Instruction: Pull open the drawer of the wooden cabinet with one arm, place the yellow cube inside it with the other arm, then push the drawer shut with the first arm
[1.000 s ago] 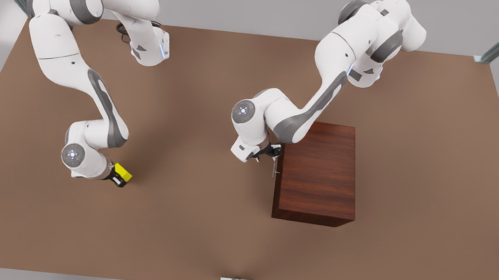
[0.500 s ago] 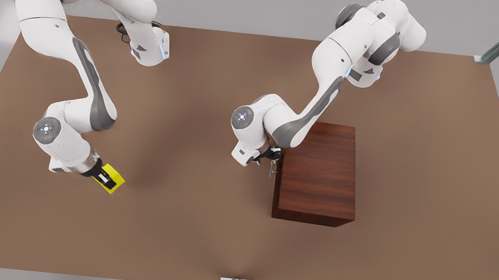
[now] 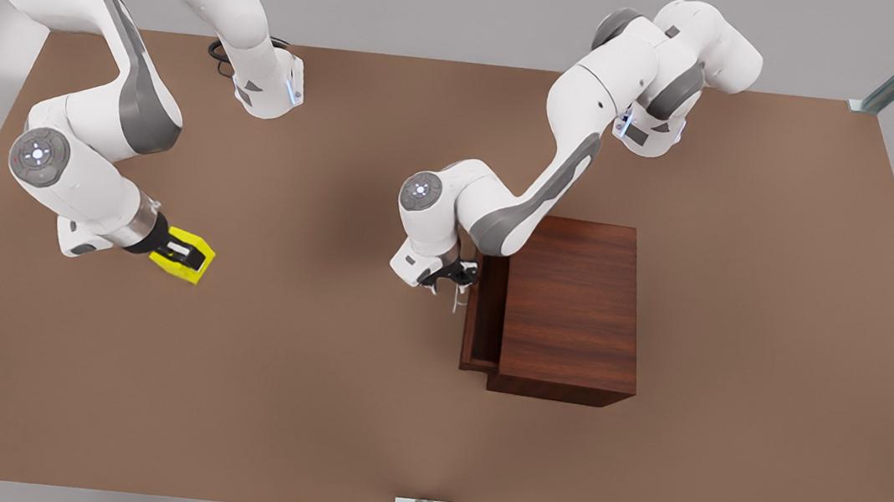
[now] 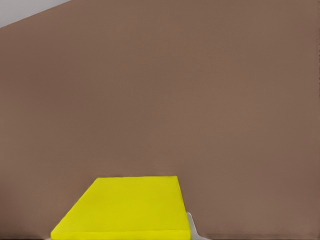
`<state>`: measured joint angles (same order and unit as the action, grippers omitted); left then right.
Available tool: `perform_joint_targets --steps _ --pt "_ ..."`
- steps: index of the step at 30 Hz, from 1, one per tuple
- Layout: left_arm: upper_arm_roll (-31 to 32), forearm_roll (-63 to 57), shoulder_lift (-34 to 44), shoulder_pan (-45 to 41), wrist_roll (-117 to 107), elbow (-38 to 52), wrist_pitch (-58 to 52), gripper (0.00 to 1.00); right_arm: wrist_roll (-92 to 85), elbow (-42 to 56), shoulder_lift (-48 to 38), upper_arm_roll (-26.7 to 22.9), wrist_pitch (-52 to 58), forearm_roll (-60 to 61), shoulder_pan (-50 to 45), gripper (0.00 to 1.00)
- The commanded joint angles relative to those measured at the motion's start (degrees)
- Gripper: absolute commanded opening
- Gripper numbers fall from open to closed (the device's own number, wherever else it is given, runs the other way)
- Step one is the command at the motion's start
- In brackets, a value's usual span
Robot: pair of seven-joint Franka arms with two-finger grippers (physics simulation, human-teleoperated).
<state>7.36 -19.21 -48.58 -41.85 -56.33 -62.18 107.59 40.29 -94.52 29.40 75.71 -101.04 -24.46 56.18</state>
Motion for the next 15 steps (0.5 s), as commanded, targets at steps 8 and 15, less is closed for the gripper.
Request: perform_joint_targets --steps 8,15 --pt "0.4 0.1 -0.5 -1.5 -6.5 1.4 8.5 0.68 -22.7 7.9 -11.4 -26.3 7.1 9.5 -24.0 0.51" --pt "2.5 13.9 6.5 10.5 -2.5 7.7 1.2 0.96 -30.0 7.2 -18.8 -77.8 6.4 24.4 -69.4 0.51"
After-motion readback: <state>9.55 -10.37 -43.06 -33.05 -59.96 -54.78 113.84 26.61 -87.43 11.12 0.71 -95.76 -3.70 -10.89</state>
